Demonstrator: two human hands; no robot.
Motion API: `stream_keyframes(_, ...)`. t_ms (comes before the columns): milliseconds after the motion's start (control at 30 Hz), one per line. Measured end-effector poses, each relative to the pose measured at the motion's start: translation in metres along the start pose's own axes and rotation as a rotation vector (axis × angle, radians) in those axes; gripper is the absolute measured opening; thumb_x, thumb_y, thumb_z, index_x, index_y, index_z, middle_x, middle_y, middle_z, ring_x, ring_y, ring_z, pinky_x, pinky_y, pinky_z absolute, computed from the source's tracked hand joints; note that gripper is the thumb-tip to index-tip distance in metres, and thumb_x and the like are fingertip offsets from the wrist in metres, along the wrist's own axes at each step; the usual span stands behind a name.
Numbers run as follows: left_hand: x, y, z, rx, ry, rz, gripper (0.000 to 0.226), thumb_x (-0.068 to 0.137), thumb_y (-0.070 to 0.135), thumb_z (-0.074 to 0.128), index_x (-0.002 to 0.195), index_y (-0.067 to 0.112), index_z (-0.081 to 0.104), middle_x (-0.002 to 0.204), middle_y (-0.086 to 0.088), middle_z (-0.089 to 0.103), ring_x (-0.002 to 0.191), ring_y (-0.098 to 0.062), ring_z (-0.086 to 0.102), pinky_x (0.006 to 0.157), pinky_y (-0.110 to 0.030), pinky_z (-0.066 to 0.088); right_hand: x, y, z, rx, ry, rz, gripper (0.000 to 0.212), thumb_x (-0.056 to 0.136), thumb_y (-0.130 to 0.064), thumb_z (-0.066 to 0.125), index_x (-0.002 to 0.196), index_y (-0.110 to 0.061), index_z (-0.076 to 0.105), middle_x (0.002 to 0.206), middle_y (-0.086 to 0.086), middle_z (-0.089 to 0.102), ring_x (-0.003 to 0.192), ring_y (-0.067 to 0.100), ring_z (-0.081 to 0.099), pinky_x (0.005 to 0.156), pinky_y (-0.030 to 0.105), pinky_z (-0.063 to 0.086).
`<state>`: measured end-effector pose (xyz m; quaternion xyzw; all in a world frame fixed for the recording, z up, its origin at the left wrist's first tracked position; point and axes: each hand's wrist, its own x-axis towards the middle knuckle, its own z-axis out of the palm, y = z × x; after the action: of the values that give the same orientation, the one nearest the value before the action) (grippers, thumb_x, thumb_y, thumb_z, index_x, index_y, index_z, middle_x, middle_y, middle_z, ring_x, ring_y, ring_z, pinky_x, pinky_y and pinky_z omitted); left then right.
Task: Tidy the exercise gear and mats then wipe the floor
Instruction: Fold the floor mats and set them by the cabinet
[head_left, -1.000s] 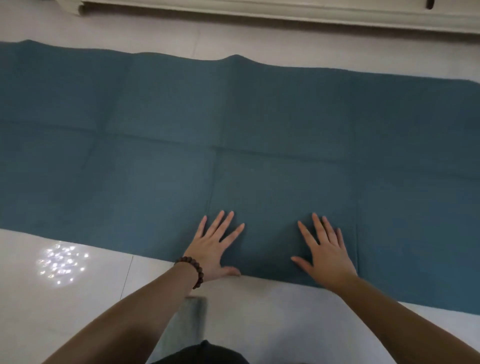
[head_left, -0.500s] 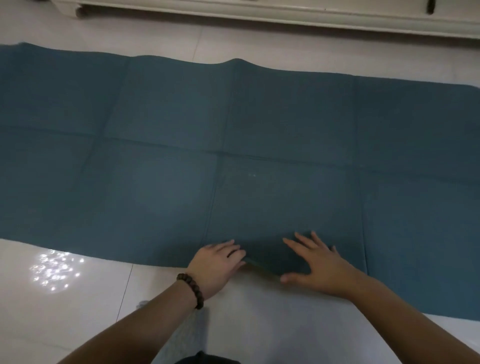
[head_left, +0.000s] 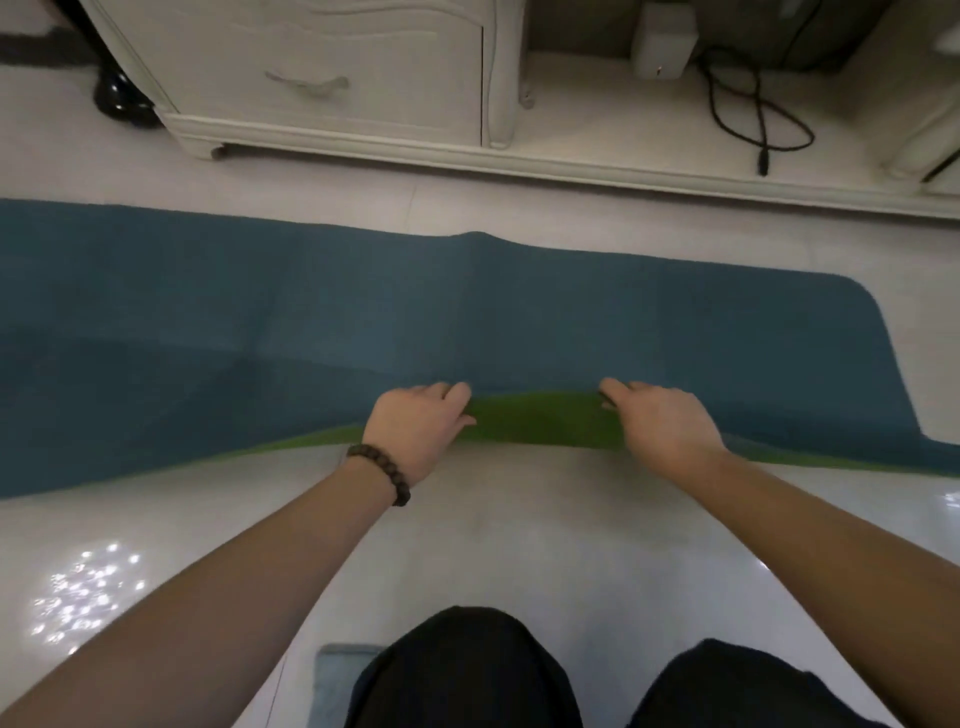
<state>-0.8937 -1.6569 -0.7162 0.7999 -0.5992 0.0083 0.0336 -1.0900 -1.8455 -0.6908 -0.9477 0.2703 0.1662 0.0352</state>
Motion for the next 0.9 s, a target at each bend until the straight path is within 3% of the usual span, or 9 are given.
stream_keyframes(133, 0.041, -0.02, -0.027, 0.068, 0.058, -0.07, 0.027, 0.085, 0.031, 0.072, 0.079, 0.011, 0.055, 0.062, -0.004, 0.056, 0.051, -0.025, 0.057, 0.046, -0.027, 0.031, 0.04, 0.017, -0.038, -0.052, 0.084, 0.025, 0.017, 0.101, -0.018, 0.032, 0.116, -0.021, 0.039, 0.096, 0.009, 0.058, 0.069, 0.028, 0.052, 0.056, 0.033, 0.032)
stream_keyframes(233, 0.092, -0.034, -0.024, 0.129, 0.092, -0.15, 0.027, 0.099, 0.039, 0.045, 0.099, 0.014, 0.055, 0.086, -0.001, 0.061, 0.083, -0.024, 0.061, 0.071, -0.034, 0.041, 0.084, 0.033, -0.054, -0.105, 0.176, 0.021, 0.022, 0.098, -0.012, 0.035, 0.117, -0.019, 0.04, 0.092, 0.009, 0.057, 0.064, 0.026, 0.047, 0.051, 0.032, 0.029)
stream_keyframes(367, 0.144, -0.051, 0.001, 0.213, 0.319, -0.175, 0.033, 0.092, 0.035, 0.057, 0.117, 0.014, 0.059, 0.114, -0.008, 0.064, 0.112, -0.029, 0.052, 0.1, -0.047, 0.026, 0.139, 0.053, -0.056, -0.126, 0.256, 0.024, 0.027, 0.092, -0.006, 0.039, 0.118, -0.015, 0.042, 0.083, 0.007, 0.052, 0.063, 0.025, 0.048, 0.052, 0.032, 0.034)
stream_keyframes(467, 0.159, -0.053, 0.024, 0.16, 0.265, -0.166, 0.063, 0.096, 0.037, 0.049, 0.151, 0.021, 0.024, 0.159, -0.006, 0.02, 0.147, -0.027, 0.011, 0.115, -0.058, 0.0, 0.171, 0.066, -0.051, -0.128, 0.272, 0.063, 0.028, 0.09, -0.003, 0.04, 0.116, -0.013, 0.042, 0.081, 0.006, 0.046, 0.061, 0.025, 0.043, 0.052, 0.033, 0.033)
stream_keyframes(567, 0.159, -0.044, 0.058, 0.147, 0.094, -0.122, 0.075, 0.097, 0.045, 0.043, 0.151, 0.029, -0.008, 0.156, -0.004, -0.019, 0.143, -0.028, -0.022, 0.114, -0.059, -0.01, 0.195, 0.077, -0.038, -0.11, 0.316, 0.079, 0.024, 0.091, -0.003, 0.041, 0.113, -0.011, 0.045, 0.078, 0.006, 0.045, 0.061, 0.025, 0.043, 0.051, 0.032, 0.03)
stream_keyframes(667, 0.15, -0.029, 0.098, 0.101, -0.086, -0.129, 0.076, 0.097, 0.055, 0.032, 0.146, 0.033, -0.021, 0.155, -0.005, -0.027, 0.143, -0.03, -0.024, 0.115, -0.059, -0.01, 0.218, 0.084, -0.022, -0.097, 0.398, 0.072, 0.017, 0.099, -0.014, 0.039, 0.111, -0.009, 0.049, 0.081, 0.006, 0.056, 0.072, 0.027, 0.049, 0.073, 0.038, 0.041)
stream_keyframes(733, 0.144, -0.019, 0.123, 0.094, -0.154, -0.148, 0.073, 0.096, 0.059, 0.024, 0.145, 0.033, -0.024, 0.153, -0.007, -0.032, 0.142, -0.031, -0.026, 0.114, -0.06, -0.01, 0.232, 0.09, -0.009, -0.072, 0.423, 0.106, 0.029, 0.098, -0.014, 0.038, 0.126, -0.008, 0.044, 0.112, 0.016, 0.06, 0.106, 0.031, 0.053, 0.103, 0.048, 0.032)
stream_keyframes(800, 0.139, -0.011, 0.143, 0.086, -0.192, -0.18, 0.071, 0.096, 0.06, 0.02, 0.145, 0.033, -0.024, 0.152, -0.007, -0.034, 0.141, -0.03, -0.028, 0.115, -0.06, -0.01, 0.239, 0.094, 0.005, -0.021, 0.403, 0.151, 0.063, 0.09, -0.007, 0.041, 0.149, -0.01, 0.017, 0.151, 0.019, 0.029, 0.142, 0.031, 0.022, 0.117, 0.051, 0.009)
stream_keyframes(900, 0.137, -0.003, 0.169, 0.046, -0.254, -0.249, 0.07, 0.097, 0.059, 0.018, 0.145, 0.033, -0.025, 0.152, -0.007, -0.033, 0.143, -0.03, -0.027, 0.115, -0.06, -0.008, 0.228, 0.091, 0.036, 0.011, 0.389, 0.134, 0.084, 0.088, -0.009, 0.043, 0.151, -0.021, -0.011, 0.158, 0.01, -0.015, 0.146, 0.025, -0.014, 0.117, 0.051, -0.004)
